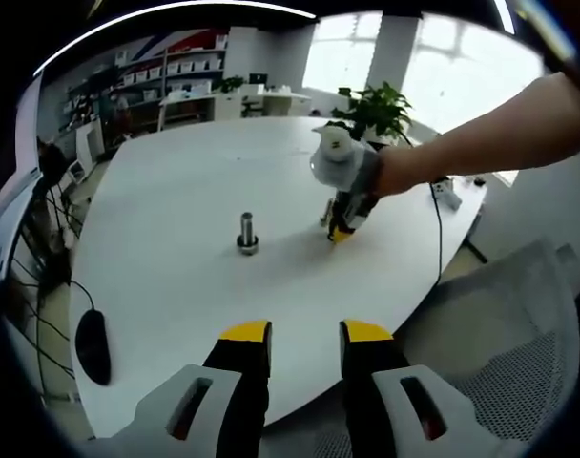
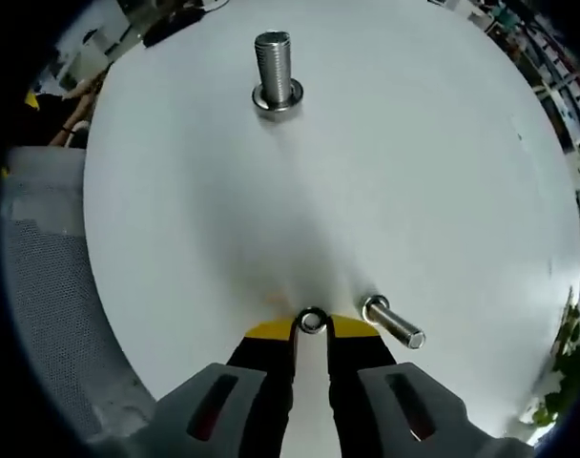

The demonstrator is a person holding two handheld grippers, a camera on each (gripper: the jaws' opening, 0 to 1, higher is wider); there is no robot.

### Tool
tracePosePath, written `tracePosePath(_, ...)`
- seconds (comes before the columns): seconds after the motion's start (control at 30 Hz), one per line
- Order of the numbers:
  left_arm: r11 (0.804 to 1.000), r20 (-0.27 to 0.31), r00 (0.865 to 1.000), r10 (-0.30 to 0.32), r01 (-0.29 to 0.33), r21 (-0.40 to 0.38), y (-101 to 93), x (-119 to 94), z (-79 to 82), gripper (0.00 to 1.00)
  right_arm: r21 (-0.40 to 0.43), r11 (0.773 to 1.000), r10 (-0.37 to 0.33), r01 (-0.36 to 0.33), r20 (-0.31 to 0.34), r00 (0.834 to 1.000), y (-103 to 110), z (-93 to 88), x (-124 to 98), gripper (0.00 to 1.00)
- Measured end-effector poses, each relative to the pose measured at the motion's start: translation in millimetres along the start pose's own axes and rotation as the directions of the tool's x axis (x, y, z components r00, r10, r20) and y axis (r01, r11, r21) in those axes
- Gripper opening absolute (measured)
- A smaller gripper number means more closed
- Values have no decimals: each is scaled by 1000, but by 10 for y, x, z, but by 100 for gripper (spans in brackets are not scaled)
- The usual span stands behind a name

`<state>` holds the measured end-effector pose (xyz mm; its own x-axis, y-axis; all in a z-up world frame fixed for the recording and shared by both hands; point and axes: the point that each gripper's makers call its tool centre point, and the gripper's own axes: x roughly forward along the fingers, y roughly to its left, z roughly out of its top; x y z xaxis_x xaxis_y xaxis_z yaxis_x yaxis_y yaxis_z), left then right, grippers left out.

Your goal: Place the washer onto the threaded stud by aligning its center hole with the stud, sliding it down to the base, and recovering from edge contact or off-axis alignment until the washer reaches the visible bottom stop.

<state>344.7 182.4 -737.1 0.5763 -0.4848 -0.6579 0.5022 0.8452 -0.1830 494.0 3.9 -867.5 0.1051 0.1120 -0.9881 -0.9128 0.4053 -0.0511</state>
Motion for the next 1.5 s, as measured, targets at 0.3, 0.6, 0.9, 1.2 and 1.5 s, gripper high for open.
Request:
tracePosePath(0.3,1000,0,1000,0,0,5,-4,-4,-5,27,63,998,4,-6,40,999,7,-26,-2,14)
tracePosePath(0.6,1000,7,1000,3,-3,11,-4,-14,7,26,171,985,-5,-9,78,997,-97,-145,-138,14)
tracePosePath(0.9,1000,12,1000,3,-3,15,-7,-14,23,26,206,978,-41,13,134,990,-224,-108,-337,14)
tracePosePath(1.2,1000,8,1000,-6,6,20,-26,-4,22,26,197,980,-75,38,181,981,-317,-22,-540,14)
tracePosePath(1.5,1000,5,1000,-9,9,22,-31,1,17,26,205,977,-101,51,238,966,-390,125,-648,14)
